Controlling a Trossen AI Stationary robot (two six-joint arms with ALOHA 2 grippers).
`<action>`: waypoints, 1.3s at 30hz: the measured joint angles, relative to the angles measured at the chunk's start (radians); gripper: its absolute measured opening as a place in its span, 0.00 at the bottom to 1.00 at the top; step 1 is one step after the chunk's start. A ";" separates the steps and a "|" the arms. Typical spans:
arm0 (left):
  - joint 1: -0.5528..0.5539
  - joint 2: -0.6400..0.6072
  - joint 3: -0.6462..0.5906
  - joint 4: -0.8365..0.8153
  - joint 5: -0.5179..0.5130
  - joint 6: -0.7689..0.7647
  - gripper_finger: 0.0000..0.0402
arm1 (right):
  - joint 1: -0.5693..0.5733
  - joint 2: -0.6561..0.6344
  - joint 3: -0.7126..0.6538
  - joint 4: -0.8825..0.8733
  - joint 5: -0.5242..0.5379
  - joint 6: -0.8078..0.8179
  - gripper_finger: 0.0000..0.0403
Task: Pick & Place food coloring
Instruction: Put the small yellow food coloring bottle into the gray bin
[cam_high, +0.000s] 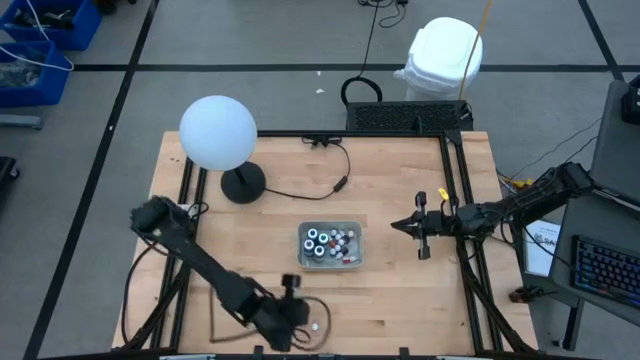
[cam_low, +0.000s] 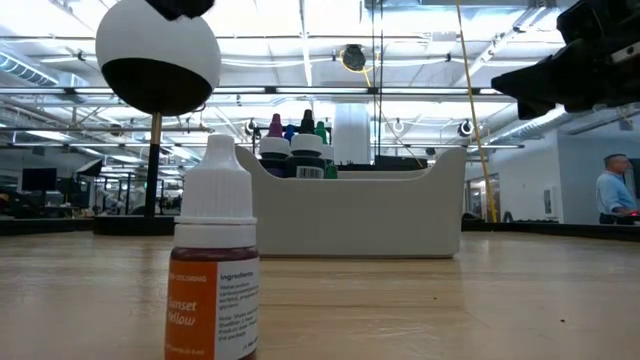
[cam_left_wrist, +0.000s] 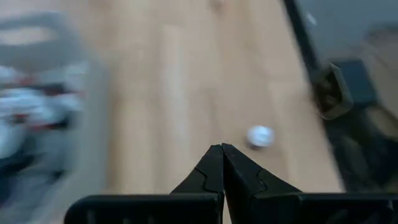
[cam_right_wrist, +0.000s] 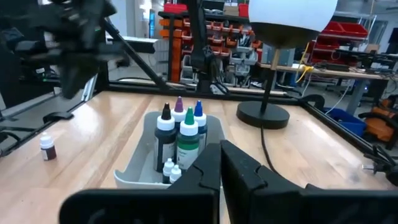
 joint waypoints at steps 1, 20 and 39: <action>0.001 0.034 0.037 -0.013 0.048 0.022 0.01 | 0.000 0.000 0.000 0.000 0.000 0.000 0.00; 0.056 0.239 0.239 -0.099 0.233 0.016 0.50 | 0.000 0.000 -0.001 -0.003 0.001 0.017 0.00; 0.060 0.276 0.170 0.065 0.285 0.029 0.51 | 0.000 0.000 -0.001 -0.003 0.003 0.005 0.00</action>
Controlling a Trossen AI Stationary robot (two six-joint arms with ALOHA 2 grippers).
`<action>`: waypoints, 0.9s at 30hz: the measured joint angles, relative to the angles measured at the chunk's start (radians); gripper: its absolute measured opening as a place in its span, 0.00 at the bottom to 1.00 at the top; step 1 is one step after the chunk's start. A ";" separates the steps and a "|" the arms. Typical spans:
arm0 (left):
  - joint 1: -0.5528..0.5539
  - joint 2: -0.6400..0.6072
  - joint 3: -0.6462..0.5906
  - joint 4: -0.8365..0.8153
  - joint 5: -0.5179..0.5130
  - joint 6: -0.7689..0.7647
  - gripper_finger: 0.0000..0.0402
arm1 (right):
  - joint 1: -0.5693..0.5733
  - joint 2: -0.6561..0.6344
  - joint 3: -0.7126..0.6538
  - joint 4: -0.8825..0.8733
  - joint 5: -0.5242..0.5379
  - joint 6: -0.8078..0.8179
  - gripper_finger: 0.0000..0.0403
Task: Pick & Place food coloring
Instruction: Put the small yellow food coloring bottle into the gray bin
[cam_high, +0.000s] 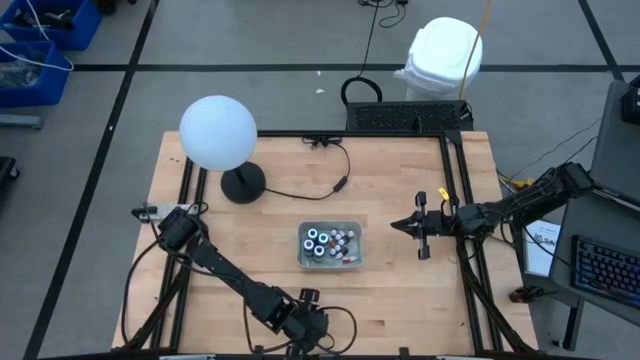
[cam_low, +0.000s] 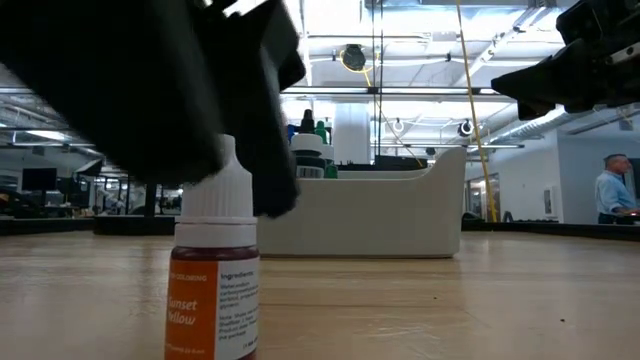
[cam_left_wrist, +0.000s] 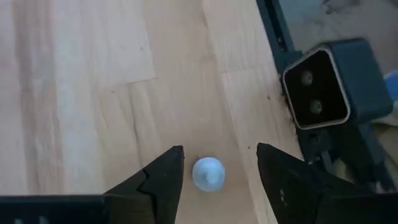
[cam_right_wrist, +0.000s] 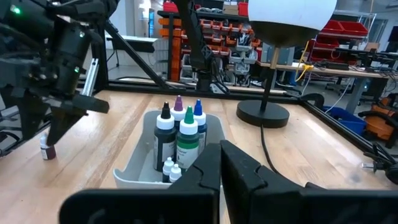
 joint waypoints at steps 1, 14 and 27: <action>0.000 0.001 0.000 -0.006 0.003 0.008 0.52 | 0.000 0.001 0.000 0.001 0.000 0.000 0.00; 0.015 0.019 -0.001 -0.038 0.015 0.016 0.37 | 0.000 -0.001 0.000 0.000 0.000 -0.004 0.00; 0.019 0.016 0.015 -0.056 0.007 0.081 0.16 | 0.000 0.000 0.000 0.000 0.000 -0.003 0.00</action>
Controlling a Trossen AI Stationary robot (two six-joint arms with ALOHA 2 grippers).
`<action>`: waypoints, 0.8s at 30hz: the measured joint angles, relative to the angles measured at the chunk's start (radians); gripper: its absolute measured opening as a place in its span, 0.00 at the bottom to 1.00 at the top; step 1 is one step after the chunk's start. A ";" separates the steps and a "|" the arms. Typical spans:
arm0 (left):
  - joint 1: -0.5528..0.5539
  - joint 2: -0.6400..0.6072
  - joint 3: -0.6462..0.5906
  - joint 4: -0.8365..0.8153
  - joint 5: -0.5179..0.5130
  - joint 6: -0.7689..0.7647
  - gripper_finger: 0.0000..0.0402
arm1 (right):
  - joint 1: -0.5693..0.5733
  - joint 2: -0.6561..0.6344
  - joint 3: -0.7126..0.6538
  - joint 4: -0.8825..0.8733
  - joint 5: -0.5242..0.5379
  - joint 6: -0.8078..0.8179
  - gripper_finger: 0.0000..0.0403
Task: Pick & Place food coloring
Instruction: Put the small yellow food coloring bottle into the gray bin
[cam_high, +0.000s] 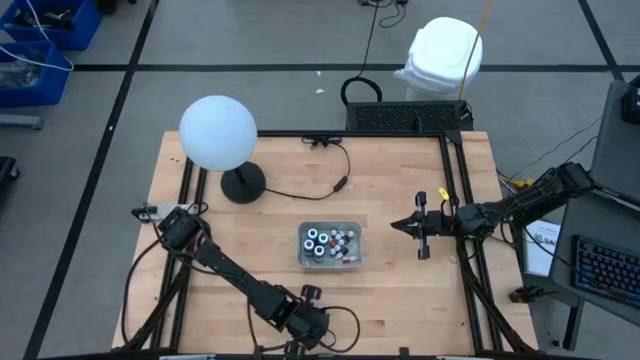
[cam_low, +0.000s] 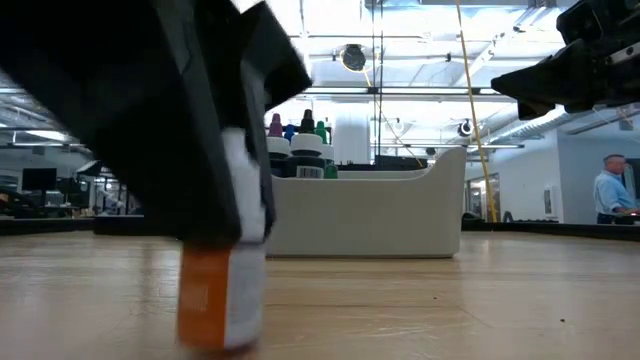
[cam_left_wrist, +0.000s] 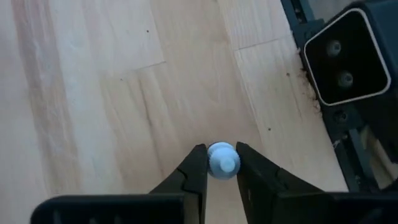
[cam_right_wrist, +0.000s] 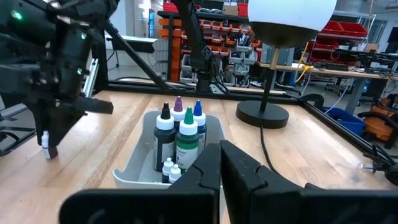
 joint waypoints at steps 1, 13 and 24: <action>0.002 0.000 0.017 -0.023 0.000 0.016 0.16 | 0.000 0.000 0.000 0.000 0.000 0.000 0.00; 0.173 -0.002 0.410 -0.358 -0.203 0.394 0.16 | 0.000 0.000 0.000 0.000 0.000 0.011 0.00; 0.446 0.001 0.311 -0.320 -0.129 0.492 0.17 | 0.000 0.000 0.000 -0.032 -0.001 0.023 0.00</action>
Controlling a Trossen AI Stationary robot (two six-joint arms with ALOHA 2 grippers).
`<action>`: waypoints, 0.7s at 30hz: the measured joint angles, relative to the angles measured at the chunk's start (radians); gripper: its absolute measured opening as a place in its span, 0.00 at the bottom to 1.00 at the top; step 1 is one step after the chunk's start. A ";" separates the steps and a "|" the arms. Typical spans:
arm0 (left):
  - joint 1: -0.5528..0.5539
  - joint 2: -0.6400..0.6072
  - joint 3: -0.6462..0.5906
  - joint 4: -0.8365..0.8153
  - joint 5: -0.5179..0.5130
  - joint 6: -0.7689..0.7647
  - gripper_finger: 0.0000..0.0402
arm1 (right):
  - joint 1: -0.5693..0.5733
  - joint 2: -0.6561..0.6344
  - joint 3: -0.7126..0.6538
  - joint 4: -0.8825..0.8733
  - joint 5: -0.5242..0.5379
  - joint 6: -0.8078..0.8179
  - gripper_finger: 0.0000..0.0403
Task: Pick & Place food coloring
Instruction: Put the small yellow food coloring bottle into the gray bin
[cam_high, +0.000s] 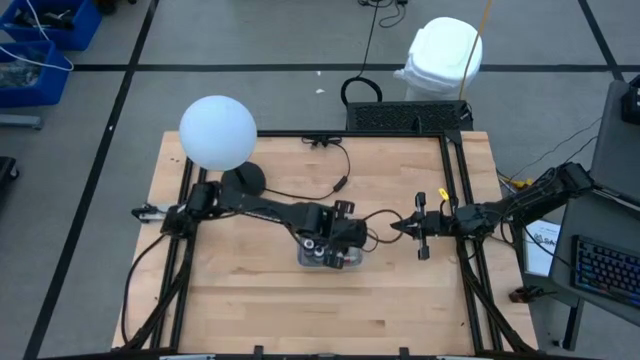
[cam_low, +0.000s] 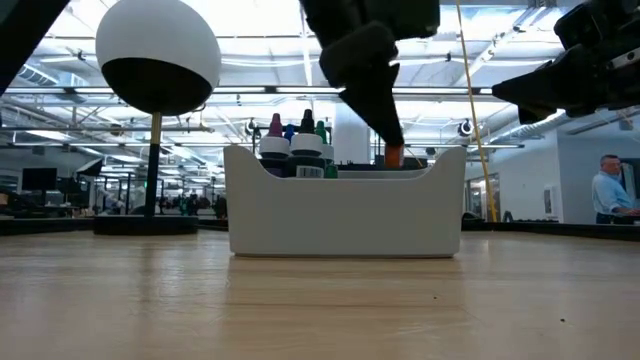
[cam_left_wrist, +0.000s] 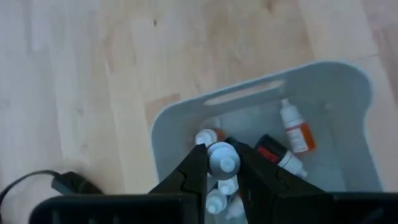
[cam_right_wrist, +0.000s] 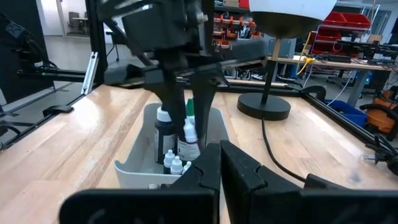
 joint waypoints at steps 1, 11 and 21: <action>0.008 0.000 -0.004 0.005 0.005 0.005 0.17 | 0.000 0.000 0.000 0.000 0.000 0.000 0.00; 0.042 -0.003 -0.048 0.058 0.065 0.091 0.17 | -0.002 0.000 0.000 0.001 0.000 -0.025 0.00; 0.061 -0.002 -0.060 0.066 0.023 0.106 0.17 | -0.002 0.000 0.000 0.011 0.000 -0.047 0.00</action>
